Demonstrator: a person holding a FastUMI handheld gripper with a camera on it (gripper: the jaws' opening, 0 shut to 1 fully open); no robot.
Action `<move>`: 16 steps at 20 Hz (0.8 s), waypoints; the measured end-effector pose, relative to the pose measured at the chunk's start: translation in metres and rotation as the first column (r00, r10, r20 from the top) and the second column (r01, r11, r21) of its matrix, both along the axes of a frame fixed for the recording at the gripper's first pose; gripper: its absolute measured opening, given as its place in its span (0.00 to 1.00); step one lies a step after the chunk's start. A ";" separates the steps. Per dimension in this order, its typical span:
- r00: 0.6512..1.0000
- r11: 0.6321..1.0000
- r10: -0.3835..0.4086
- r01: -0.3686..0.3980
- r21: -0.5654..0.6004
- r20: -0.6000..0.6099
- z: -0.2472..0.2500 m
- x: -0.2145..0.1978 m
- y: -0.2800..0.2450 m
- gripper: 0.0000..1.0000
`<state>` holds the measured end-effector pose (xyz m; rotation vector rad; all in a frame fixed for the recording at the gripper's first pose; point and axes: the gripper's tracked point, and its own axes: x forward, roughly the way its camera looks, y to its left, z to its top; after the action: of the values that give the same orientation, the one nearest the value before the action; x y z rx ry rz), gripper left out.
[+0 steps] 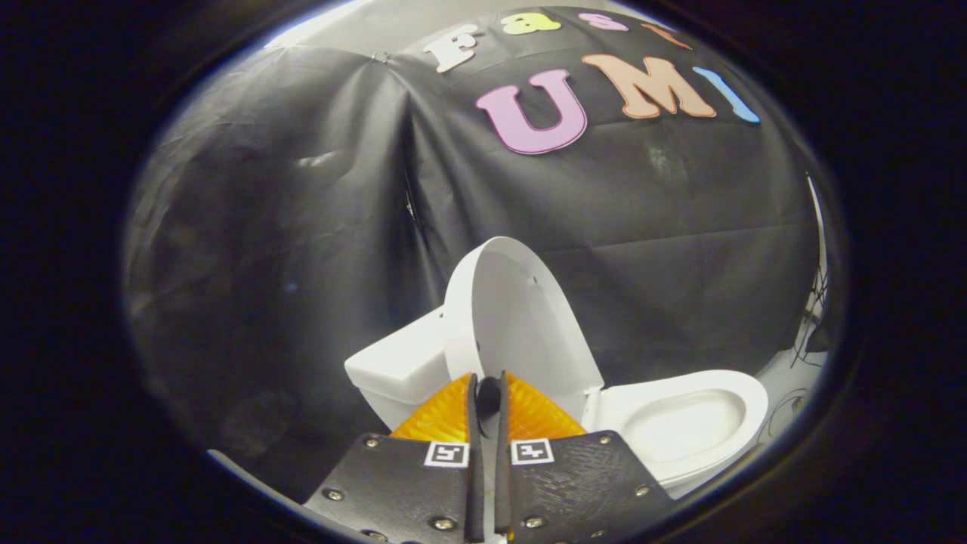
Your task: Open the toilet lid.
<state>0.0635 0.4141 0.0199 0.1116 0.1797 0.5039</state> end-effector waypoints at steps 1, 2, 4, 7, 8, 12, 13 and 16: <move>1.000 1.000 0.001 -0.001 -0.008 0.004 0.002 0.000 0.002 0.06; 1.000 1.000 0.004 -0.004 -0.016 0.005 0.000 0.000 0.003 0.06; 1.000 1.000 0.006 -0.006 -0.012 0.006 -0.001 0.000 0.004 0.07; 1.000 1.000 -0.001 0.001 0.013 -0.002 0.001 0.002 0.006 0.08; 1.000 1.000 0.000 0.000 0.016 -0.001 0.001 0.002 0.008 0.08; 1.000 1.000 0.007 -0.007 0.009 0.003 0.000 0.001 0.012 0.11; 1.000 1.000 0.007 -0.007 0.010 -0.001 -0.002 0.001 0.011 0.11; 0.999 0.999 0.034 -0.034 0.004 -0.024 -0.004 0.001 0.016 0.18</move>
<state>0.0642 0.4305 0.0157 0.1182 0.2050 0.5366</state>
